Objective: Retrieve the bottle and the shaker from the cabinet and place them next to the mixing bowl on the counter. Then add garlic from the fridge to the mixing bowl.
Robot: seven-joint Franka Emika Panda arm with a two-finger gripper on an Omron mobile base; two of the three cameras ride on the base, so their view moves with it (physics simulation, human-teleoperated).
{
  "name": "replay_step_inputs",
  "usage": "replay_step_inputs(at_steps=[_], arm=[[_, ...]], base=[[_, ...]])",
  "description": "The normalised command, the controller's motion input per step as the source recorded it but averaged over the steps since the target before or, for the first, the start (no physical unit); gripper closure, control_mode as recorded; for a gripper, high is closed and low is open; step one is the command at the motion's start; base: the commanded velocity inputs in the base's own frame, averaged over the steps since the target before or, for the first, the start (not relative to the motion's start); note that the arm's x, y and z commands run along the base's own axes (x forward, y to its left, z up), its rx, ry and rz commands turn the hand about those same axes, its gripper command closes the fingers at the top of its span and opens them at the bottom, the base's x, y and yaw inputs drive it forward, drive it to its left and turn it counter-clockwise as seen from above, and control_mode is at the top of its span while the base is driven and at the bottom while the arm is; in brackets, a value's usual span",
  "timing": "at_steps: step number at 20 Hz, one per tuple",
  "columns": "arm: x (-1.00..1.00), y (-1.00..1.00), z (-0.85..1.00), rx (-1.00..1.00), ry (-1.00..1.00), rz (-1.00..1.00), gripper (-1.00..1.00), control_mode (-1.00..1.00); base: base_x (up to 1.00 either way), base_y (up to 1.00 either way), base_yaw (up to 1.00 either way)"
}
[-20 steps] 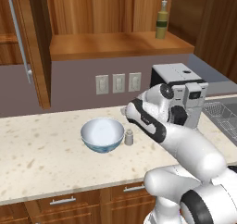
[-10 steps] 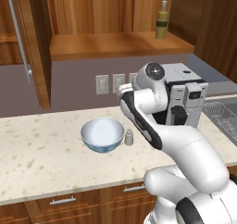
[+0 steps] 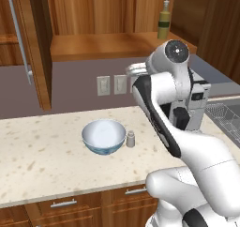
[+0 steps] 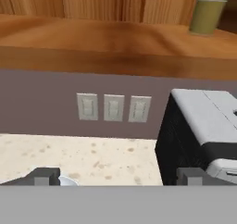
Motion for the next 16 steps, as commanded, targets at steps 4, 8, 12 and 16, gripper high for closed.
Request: replay_step_inputs(at_steps=[4,8,12,16], arm=[[-0.13,-0.31,0.47,0.26,-0.29,-0.01,-1.00,-1.00],[-0.01,-0.09,0.73,0.18,-0.16,-0.01,-1.00,-1.00],[-0.04,-0.03,1.00,0.00,0.00,-0.01,-1.00,-1.00],[0.00,-0.11,0.57,-0.12,0.00,0.00,-1.00,-1.00]], base=[[0.00,0.00,0.00],[0.00,0.00,0.00],[0.00,0.00,0.00],[0.00,0.00,0.00]])
